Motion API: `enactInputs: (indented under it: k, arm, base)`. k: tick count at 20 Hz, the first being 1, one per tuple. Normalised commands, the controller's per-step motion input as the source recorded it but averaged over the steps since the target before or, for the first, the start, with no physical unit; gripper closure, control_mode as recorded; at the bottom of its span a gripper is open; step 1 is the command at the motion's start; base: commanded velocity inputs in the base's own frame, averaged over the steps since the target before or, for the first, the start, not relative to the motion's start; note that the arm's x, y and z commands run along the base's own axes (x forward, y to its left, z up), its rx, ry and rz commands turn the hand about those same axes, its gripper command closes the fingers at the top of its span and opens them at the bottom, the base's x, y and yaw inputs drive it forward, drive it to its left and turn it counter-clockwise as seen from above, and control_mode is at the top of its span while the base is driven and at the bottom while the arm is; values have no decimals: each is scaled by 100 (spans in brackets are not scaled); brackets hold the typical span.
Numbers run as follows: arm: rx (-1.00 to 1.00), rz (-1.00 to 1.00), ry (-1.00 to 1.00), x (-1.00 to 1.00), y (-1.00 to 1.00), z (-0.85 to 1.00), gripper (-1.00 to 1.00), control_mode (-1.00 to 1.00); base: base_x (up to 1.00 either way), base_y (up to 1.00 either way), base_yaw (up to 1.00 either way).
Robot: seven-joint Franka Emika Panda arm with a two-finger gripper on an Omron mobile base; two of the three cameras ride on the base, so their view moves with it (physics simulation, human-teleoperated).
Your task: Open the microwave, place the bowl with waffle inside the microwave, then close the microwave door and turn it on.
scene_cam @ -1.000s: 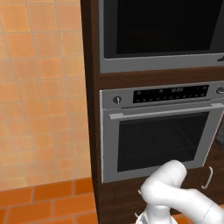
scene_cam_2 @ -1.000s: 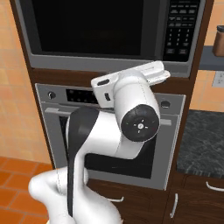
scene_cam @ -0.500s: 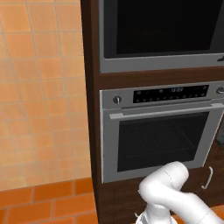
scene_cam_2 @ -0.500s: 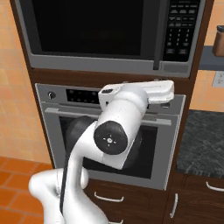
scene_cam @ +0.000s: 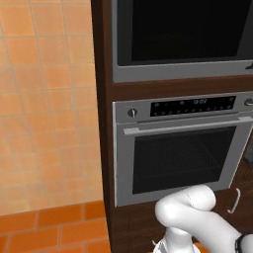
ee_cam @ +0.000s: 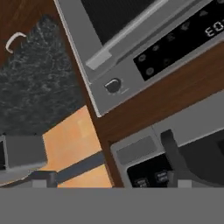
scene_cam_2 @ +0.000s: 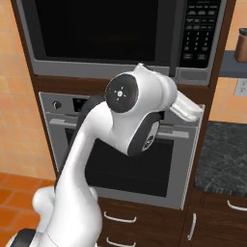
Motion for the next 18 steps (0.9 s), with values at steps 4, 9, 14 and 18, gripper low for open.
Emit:
enactInputs:
  k: [4, 9, 14, 18]
  arm:
    - [100, -1, 0, 0, -64, -26, -100, -100]
    - [86, 0, -4, 0, -30, -33, -100, -100]
    - [35, 0, -54, 0, 8, 4, -100, -100]
    - [11, 0, -74, -3, 31, 1, -100, -100]
  base:
    - [0, 0, 0]
    - [0, 0, 0]
    - [0, 0, 0]
    - [0, 0, 0]
